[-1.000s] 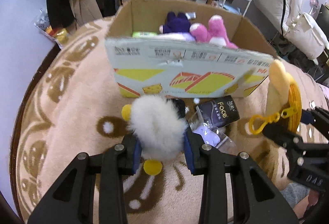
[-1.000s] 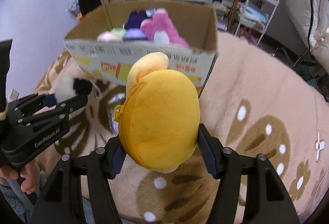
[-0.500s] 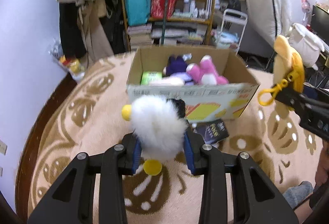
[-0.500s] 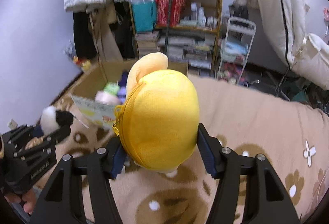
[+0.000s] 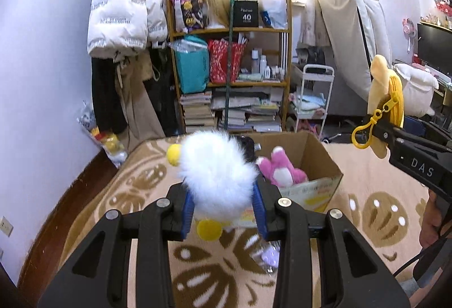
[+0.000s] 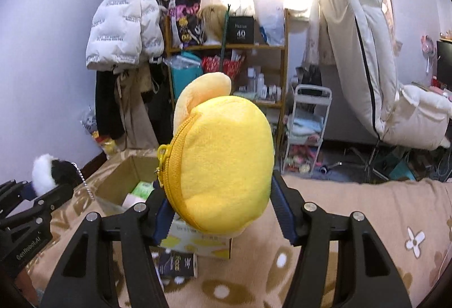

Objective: Organize soft objects
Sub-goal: 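Lift the pom-pom toy in the left tool while the right tool carries the duck over the box, then open the left tool over the box while the right tool releases the duck into it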

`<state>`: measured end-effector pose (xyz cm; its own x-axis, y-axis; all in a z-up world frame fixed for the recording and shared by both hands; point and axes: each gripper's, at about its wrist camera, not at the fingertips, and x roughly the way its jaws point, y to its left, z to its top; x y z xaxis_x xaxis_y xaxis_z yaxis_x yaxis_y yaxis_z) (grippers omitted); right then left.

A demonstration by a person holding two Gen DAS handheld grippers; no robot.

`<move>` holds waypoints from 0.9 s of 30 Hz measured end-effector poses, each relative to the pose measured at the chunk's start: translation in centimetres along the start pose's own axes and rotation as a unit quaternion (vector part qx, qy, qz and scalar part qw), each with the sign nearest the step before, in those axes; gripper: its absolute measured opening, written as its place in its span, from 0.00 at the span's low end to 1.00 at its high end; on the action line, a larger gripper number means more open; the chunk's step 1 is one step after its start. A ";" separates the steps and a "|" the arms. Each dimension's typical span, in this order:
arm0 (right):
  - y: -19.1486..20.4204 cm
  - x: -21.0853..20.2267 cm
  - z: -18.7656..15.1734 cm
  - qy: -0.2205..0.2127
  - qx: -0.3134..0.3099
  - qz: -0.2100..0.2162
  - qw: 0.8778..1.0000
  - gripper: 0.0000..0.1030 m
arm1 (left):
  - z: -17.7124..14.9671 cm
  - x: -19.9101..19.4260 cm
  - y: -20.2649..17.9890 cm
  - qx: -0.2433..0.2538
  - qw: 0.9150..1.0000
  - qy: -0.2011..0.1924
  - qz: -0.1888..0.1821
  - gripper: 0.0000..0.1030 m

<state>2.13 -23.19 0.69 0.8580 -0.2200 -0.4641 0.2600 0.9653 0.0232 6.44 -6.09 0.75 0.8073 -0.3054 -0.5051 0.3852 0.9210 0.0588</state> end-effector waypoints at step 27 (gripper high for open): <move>0.3 7.2 0.0 0.029 0.017 0.065 0.997 0.63 | 2.2 7.6 -1.8 0.024 1.000 0.016 0.006 0.34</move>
<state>8.36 -24.48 -2.61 0.8587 -0.0829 -0.5057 0.1631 0.9797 0.1164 12.93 -10.59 -1.27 0.7981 -0.2851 -0.5308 0.3960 0.9121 0.1055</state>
